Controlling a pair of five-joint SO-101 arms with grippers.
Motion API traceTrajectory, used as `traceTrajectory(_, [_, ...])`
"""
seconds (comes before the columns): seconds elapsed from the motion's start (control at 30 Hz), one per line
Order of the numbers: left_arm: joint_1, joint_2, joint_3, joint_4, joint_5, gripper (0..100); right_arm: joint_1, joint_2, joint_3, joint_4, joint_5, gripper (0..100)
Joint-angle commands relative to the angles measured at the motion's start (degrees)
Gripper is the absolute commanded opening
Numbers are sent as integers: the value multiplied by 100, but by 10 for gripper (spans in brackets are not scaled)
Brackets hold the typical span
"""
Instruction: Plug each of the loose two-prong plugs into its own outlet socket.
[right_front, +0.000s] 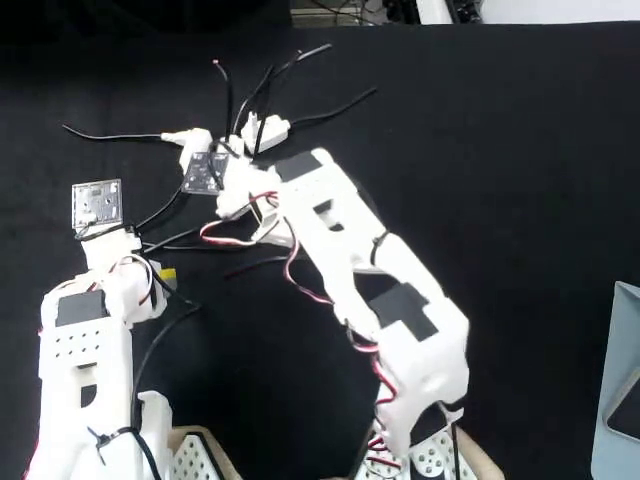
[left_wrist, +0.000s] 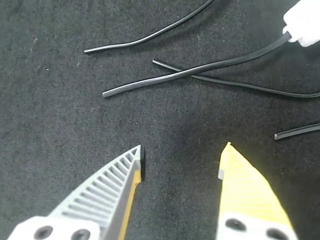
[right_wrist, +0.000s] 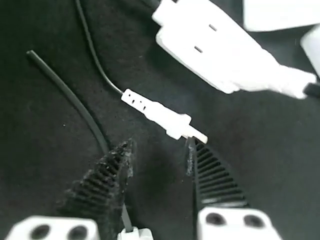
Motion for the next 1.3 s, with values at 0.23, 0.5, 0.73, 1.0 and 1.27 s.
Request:
traceTrajectory(0.23, [-4, -97, -40, -97, -88, 254, -18, 505, -752, 18, 756, 214])
traceTrajectory(0.5, [-13, -97, -31, -97, -88, 254, -53, 945, -963, 53, 800, 208])
traceTrajectory(0.73, [-4, -97, 13, -105, -97, 254, -79, 936, -927, 70, 800, 43])
traceTrajectory(1.0, [-4, -97, 13, -105, -97, 254, -53, 655, -910, 712, 765, 11])
traceTrajectory(1.27, [-4, -97, 13, -105, -97, 254, -97, -690, -198, 1530, -404, 11])
